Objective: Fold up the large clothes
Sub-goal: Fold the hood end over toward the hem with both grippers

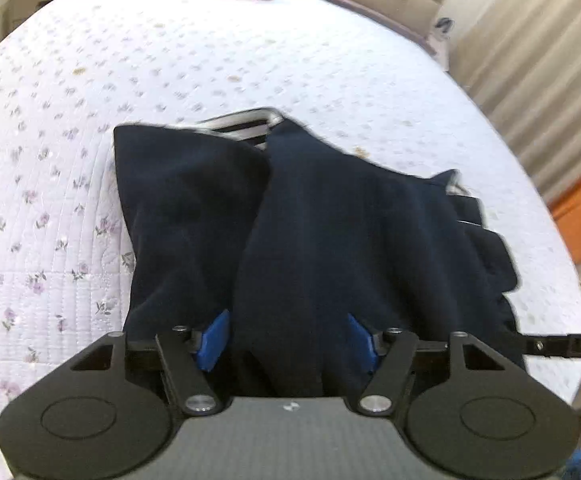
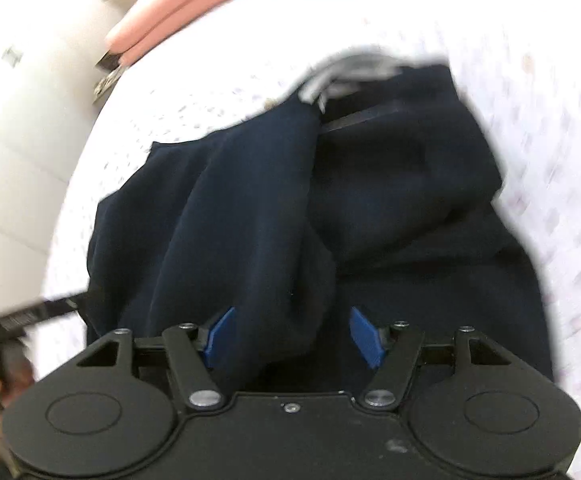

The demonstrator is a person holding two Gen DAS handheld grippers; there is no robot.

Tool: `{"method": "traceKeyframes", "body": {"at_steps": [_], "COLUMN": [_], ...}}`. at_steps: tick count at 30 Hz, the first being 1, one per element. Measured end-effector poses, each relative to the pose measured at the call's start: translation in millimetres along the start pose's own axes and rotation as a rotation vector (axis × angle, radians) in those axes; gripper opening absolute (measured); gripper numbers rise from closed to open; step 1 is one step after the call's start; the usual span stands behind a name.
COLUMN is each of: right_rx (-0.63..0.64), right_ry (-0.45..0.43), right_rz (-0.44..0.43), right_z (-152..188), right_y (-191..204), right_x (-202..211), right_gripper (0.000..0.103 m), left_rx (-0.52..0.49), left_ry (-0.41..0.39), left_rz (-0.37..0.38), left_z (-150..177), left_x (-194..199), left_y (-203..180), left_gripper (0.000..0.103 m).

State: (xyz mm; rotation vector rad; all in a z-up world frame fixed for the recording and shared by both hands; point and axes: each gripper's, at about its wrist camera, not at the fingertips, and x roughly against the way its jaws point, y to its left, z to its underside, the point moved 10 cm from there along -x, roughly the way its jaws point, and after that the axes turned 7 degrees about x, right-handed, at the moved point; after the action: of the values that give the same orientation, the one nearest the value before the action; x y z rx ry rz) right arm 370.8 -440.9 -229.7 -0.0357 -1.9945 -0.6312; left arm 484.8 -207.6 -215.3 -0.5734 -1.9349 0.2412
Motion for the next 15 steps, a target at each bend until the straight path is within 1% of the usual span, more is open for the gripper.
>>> {"method": "traceKeyframes", "body": {"at_steps": [1, 2, 3, 4, 5, 6, 7, 9, 11, 12, 13, 14, 15], "right_rx": [-0.036, -0.059, -0.076, -0.081, -0.076, -0.058, -0.03, 0.056, 0.121, 0.137, 0.148, 0.147, 0.135], "right_ry": [0.015, 0.024, 0.032, 0.039, 0.049, 0.053, 0.033, -0.038, -0.111, -0.131, -0.137, -0.125, -0.103], "right_rz": [-0.032, -0.06, -0.097, -0.123, -0.132, -0.133, -0.135, -0.115, -0.09, -0.087, -0.094, -0.1, -0.101], "right_z": [-8, -6, -5, -3, 0, -4, -8, -27, -50, -56, -62, -64, -65], "right_y": [-1, -2, -1, 1, 3, 5, 7, 11, 7, 4, -2, -8, -16], "right_x": [-13, -21, -30, -37, -41, -39, -32, -2, 34, 46, 54, 54, 48], "right_gripper": [0.077, 0.077, 0.075, 0.058, 0.041, 0.017, 0.016, 0.015, 0.015, 0.015, 0.014, 0.014, 0.014], "left_rx": [0.014, 0.036, 0.054, 0.062, 0.062, 0.064, 0.085, 0.164, 0.224, 0.248, 0.266, 0.285, 0.308], "left_ry": [0.003, 0.012, 0.018, 0.024, 0.007, -0.027, -0.054, -0.092, -0.105, -0.109, -0.105, -0.098, -0.087], "left_rz": [0.009, 0.019, 0.029, 0.043, 0.046, 0.068, 0.118, 0.245, 0.356, 0.391, 0.411, 0.406, 0.386], "left_z": [2, 5, 8, 10, 11, 9, 8, 9, 14, 19, 26, 33, 41], "left_x": [-9, -13, -12, -17, -23, -16, -8, 9, 29, 33, 32, 27, 17], "left_y": [2, 6, 13, 11, 13, 8, 4, 1, -3, -4, -5, -4, 2], "left_gripper": [0.061, 0.053, 0.023, 0.013, 0.012, 0.011, 0.011, 0.01, 0.01, 0.01, 0.01, 0.011, 0.012]}}
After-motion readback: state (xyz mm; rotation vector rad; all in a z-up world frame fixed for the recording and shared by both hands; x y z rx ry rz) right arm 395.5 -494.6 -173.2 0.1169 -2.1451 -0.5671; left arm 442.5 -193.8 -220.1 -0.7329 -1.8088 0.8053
